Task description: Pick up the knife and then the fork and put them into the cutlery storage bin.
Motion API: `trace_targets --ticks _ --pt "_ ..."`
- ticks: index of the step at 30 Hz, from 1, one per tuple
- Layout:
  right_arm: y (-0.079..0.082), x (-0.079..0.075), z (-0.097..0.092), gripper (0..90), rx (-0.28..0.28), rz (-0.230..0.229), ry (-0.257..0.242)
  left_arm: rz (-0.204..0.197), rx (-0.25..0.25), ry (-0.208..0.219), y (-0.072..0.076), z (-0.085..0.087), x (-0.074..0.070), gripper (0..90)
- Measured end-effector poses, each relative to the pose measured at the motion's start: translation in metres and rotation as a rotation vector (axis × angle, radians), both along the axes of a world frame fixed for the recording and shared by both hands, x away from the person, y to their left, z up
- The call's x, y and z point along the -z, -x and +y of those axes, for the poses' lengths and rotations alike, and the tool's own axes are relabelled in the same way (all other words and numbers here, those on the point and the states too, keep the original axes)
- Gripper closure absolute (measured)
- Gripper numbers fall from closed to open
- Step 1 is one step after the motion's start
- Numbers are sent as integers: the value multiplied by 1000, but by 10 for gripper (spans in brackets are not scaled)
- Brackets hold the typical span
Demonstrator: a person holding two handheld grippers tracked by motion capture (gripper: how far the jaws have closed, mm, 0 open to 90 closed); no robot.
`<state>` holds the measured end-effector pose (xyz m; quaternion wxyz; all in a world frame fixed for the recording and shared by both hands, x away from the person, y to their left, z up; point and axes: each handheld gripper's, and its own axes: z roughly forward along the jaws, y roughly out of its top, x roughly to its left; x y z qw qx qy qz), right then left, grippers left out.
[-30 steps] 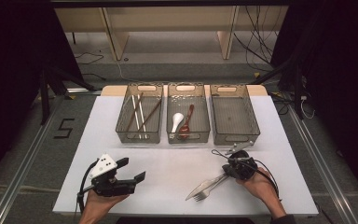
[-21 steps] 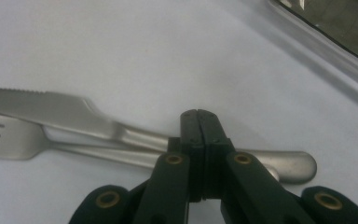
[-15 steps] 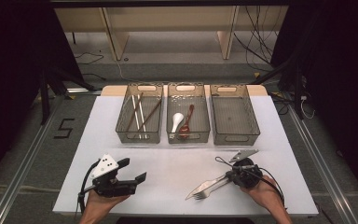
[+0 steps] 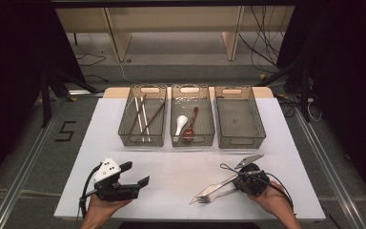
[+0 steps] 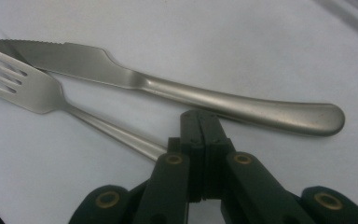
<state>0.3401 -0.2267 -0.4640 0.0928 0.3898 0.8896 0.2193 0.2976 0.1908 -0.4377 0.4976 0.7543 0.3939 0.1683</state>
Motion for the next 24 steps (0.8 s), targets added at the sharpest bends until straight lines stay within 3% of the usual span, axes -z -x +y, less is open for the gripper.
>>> trace_targets --ticks 5,11,24 --pt "-19 -10 2 900 -4 -64 -27 -1 0 -2 0 -1 0 170" --pt "-43 1 8 900 37 -33 17 0 -2 -2 0 1 0 170" --pt "-28 0 -5 900 69 11 16 -3 0 -4 1 1 0 170"
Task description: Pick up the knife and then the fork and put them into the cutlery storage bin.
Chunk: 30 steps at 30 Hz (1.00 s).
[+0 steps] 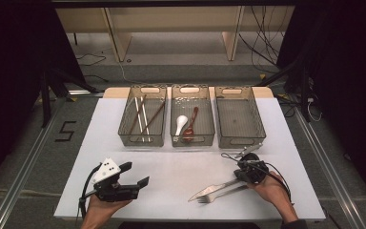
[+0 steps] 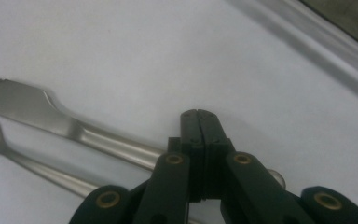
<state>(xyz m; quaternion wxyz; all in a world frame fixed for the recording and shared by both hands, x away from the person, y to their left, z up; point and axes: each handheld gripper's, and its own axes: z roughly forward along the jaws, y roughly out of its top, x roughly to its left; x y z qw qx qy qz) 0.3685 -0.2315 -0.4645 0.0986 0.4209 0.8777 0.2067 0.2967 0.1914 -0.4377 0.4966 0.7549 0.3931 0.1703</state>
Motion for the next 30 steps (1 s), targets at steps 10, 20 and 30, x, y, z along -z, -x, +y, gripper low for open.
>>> trace_targets --ticks 10,20,30 --pt "10 -8 -7 739 -99 -33 -7 1 6 -7 0 -1 0 170" --pt "9 -18 9 477 -317 -11 70 2 2 0 0 -1 0 170" --pt "6 -12 16 441 -426 -5 153 3 5 -4 0 -1 0 170"
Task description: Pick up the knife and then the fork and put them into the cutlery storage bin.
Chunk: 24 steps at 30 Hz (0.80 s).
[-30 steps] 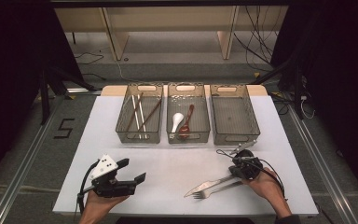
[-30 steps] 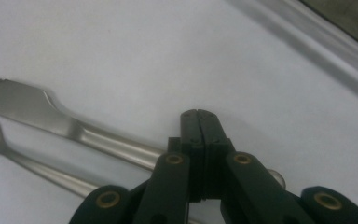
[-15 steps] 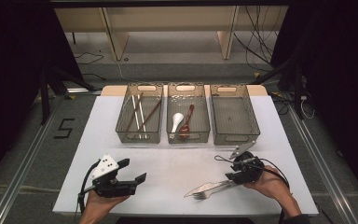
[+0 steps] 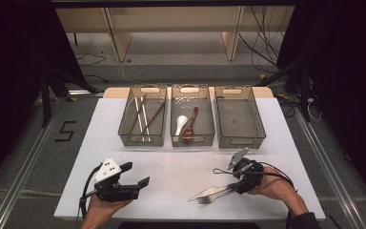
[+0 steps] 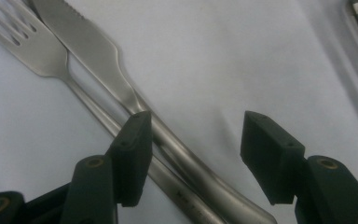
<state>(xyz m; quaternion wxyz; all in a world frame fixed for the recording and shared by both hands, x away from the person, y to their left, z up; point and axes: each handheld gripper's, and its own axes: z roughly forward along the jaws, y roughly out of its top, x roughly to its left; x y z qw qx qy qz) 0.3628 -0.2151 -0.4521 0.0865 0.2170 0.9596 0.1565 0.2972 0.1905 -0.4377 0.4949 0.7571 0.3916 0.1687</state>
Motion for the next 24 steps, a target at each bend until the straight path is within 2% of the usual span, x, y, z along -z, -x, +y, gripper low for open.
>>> trace_targets --ticks 2,6,14,15,18,24 --pt "-1 2 0 446 -17 -7 13 0 0 1 0 0 0 170" --pt "-2 2 0 463 -31 4 15 0 -3 6 0 0 0 170" --pt "-5 0 6 507 -74 42 57 0 -4 8 0 0 0 170" --pt "-6 0 6 511 -88 37 63 0 -4 8 0 0 0 170" --pt "-6 -1 8 521 -95 64 84 -1 -4 9 0 1 0 170" --pt "-7 1 8 536 -116 89 98 0 -5 7 0 1 0 170"
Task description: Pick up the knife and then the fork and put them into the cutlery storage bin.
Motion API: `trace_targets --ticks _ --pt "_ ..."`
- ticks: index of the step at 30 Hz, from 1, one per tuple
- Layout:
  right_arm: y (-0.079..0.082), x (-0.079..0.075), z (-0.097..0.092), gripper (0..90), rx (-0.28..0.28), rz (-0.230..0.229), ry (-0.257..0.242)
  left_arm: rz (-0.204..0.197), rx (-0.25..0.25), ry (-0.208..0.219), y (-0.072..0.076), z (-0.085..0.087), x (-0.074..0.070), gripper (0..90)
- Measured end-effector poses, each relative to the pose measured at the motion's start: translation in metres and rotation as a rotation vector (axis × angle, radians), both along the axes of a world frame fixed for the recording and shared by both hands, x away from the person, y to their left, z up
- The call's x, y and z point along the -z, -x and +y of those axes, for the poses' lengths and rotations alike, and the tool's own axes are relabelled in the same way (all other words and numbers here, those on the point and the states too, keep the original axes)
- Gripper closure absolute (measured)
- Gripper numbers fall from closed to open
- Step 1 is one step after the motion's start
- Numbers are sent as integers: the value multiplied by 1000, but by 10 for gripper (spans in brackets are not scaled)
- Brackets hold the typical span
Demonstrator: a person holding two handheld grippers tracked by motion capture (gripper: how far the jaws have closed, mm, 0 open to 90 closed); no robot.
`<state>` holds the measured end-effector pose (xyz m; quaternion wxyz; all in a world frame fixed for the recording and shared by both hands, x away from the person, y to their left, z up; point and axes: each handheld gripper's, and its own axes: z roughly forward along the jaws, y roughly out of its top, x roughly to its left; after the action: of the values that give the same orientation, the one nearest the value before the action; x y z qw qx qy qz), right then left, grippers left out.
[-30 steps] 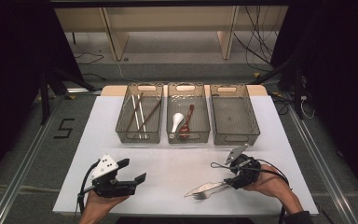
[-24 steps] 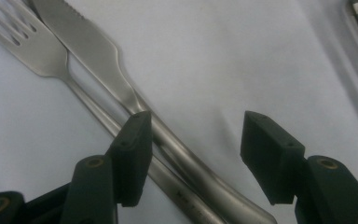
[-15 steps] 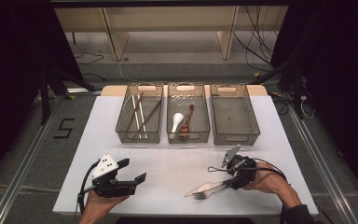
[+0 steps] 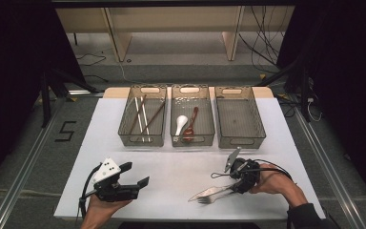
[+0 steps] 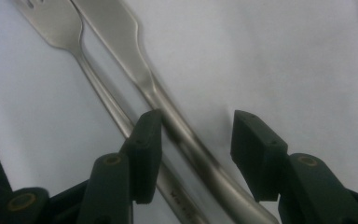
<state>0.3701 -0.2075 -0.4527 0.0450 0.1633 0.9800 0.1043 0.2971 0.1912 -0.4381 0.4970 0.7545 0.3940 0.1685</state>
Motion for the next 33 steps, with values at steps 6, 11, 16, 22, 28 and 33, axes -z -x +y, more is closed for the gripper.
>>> trace_targets --ticks 6,11,16,22,28,33 --pt "2 3 1 589 -11 11 27 1 0 -1 0 0 0 170" --pt "2 3 3 609 -37 3 42 2 0 -3 0 -1 0 170" --pt "4 2 7 629 -47 -4 69 2 0 -2 0 0 0 170" --pt "6 1 11 676 -63 -2 96 1 0 -2 0 0 0 170" --pt "8 2 13 739 -92 1 98 2 3 -8 0 0 0 170" --pt "9 2 14 768 -105 3 104 4 5 -10 0 -1 0 170"
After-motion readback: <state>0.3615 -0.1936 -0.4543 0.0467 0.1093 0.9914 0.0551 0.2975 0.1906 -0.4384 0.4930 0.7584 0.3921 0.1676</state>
